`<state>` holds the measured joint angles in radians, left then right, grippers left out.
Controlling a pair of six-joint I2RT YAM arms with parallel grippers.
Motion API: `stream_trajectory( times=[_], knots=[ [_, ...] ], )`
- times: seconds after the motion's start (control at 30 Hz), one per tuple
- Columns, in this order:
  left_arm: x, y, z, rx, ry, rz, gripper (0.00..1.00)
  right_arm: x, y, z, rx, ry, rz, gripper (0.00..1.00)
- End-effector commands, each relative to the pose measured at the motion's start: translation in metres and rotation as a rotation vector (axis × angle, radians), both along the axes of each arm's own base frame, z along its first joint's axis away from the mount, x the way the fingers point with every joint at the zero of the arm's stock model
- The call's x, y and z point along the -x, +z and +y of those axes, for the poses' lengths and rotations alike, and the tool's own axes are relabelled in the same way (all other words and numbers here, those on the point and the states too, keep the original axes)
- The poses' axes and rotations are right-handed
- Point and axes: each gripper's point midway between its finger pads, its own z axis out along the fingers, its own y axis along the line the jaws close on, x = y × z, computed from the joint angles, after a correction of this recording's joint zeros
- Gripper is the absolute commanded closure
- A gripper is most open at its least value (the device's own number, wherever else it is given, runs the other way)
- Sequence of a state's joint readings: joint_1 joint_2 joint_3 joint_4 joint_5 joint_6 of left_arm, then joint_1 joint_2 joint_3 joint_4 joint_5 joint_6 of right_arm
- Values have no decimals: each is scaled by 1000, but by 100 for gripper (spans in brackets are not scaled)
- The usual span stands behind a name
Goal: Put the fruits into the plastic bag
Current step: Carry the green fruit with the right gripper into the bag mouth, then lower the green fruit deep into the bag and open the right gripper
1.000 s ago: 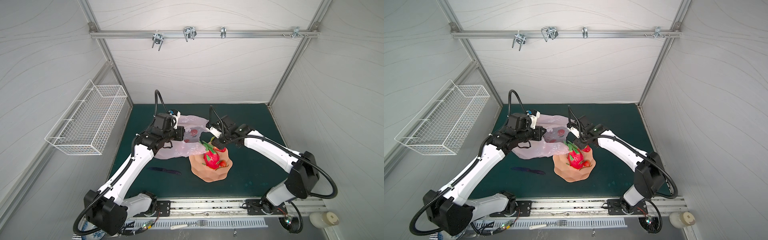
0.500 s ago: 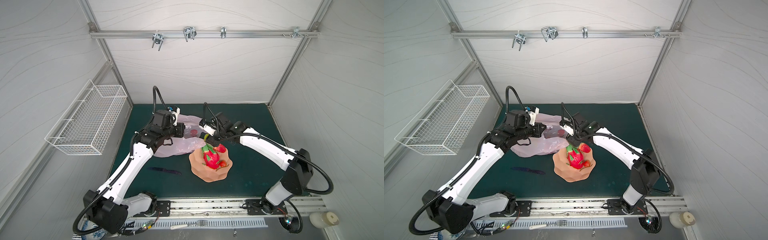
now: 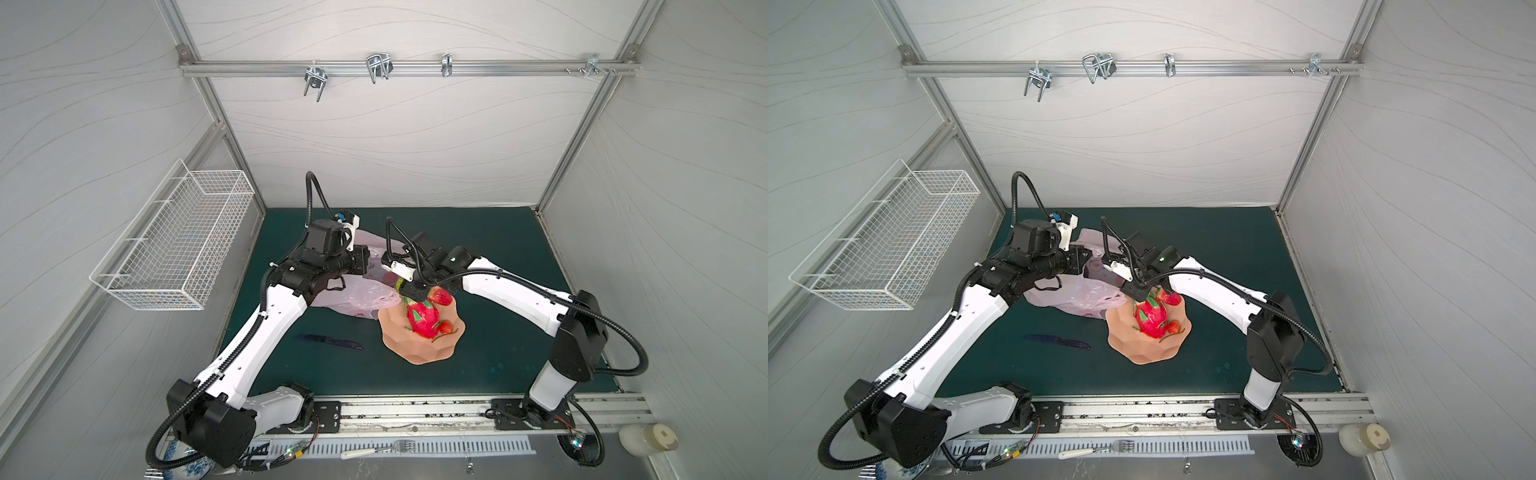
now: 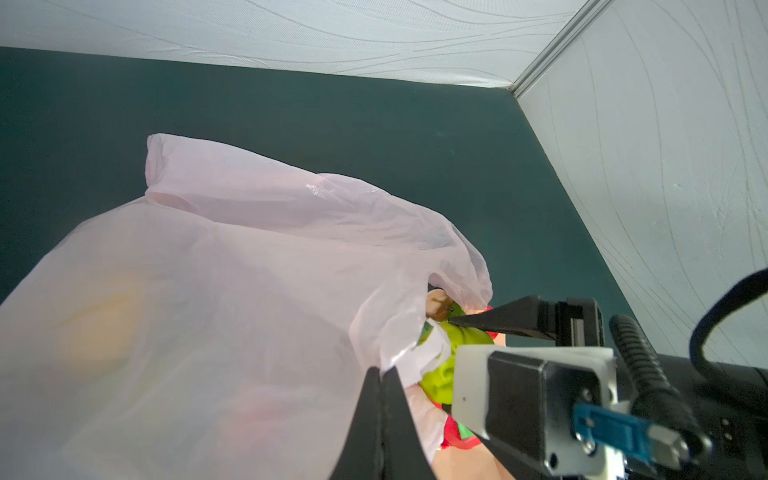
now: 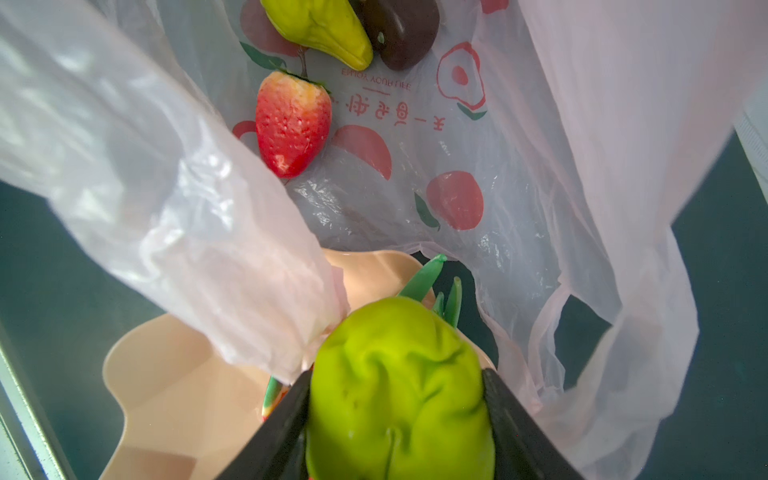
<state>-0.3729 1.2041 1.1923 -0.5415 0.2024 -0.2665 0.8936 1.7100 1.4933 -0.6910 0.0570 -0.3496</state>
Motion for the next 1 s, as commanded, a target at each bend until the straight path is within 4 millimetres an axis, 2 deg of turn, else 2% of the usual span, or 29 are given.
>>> stream_trajectory(
  times=[0.0, 0.27, 0.4, 0.53, 0.77, 0.97],
  knots=[
    [-6, 22, -1, 15, 8, -44, 100, 2, -1, 5, 31, 45, -3, 68],
    [-5, 25, -1, 21, 3, -52, 100, -4, -1, 20, 32, 55, 10, 69],
    [-6, 24, 2, 10, 18, -56, 100, -6, 5, 30, -4, 42, 40, 71],
    [-10, 26, 9, -14, 56, -62, 100, 2, 10, 39, -64, 15, 120, 73],
    [-15, 29, 9, -17, 65, -69, 100, 13, 4, 41, -153, -131, 255, 76],
    [-15, 28, 8, -13, 63, -64, 100, 10, 6, 40, -226, -279, 342, 78]
  ],
)
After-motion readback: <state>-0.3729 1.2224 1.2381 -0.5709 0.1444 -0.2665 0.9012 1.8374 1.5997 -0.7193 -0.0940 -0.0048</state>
